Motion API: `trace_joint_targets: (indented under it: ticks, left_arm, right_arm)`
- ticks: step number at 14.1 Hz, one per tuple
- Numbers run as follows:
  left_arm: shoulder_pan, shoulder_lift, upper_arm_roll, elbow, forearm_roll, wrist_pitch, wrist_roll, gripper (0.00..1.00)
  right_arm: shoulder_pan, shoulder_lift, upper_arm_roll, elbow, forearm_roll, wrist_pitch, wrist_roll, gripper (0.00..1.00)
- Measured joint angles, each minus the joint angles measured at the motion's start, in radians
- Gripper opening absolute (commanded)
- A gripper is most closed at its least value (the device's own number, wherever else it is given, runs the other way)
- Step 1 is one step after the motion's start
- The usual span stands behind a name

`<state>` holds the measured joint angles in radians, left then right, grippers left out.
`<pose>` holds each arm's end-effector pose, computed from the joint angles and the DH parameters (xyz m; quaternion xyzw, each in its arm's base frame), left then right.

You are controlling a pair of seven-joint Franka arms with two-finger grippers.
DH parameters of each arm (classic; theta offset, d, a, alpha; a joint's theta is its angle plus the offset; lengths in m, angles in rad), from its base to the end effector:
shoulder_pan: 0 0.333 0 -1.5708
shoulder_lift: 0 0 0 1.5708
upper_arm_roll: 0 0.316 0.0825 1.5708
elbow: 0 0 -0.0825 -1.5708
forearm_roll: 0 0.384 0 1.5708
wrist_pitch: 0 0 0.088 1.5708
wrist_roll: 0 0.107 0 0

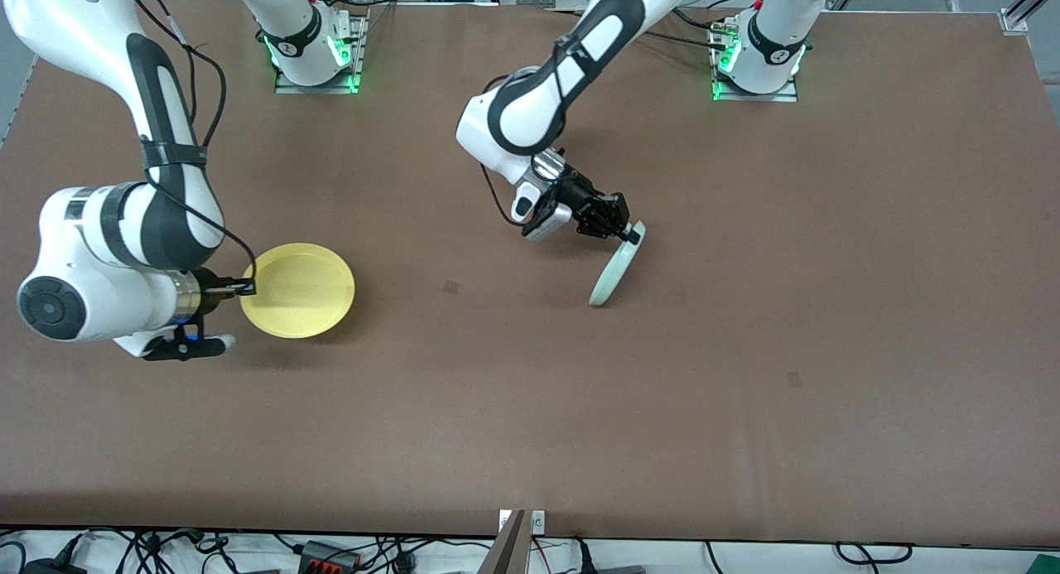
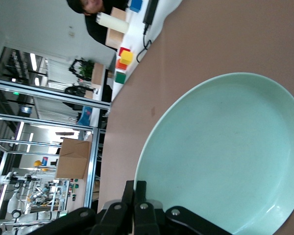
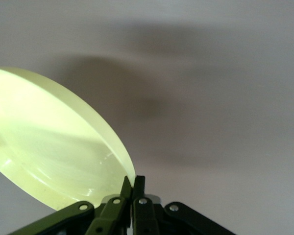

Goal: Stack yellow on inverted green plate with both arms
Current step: 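Flip the green plate upside down and lower it onto the table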

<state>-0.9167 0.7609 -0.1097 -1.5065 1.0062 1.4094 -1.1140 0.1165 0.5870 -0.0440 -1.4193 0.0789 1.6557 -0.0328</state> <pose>0.4247 -0.4848 0.2226 -0.8211 0.0923 -0.2016 0.5260 0.6699 0.0615 0.3329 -0.9835 -0.0432 0.1745 0.0220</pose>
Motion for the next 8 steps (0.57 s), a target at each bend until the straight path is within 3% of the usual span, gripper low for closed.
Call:
trace_joint_targets:
  ticks: [1, 5, 8]
  left_arm:
    - [-0.011, 0.002, 0.002, 0.0, 0.0, -0.002, -0.019, 0.99]
    - [-0.013, -0.011, 0.009, 0.022, -0.087, 0.075, -0.033, 1.0]
    - [0.0, -0.036, 0.011, 0.052, -0.192, 0.215, -0.033, 1.0]
  right_arm:
    - [0.018, 0.003, 0.0, 0.011, 0.017, 0.0, 0.02, 0.0]
    - [0.088, 0.007, 0.002, 0.037, 0.088, -0.003, 0.114, 0.0]
    - [0.1, 0.006, 0.001, 0.051, 0.125, -0.011, 0.14, 0.0]
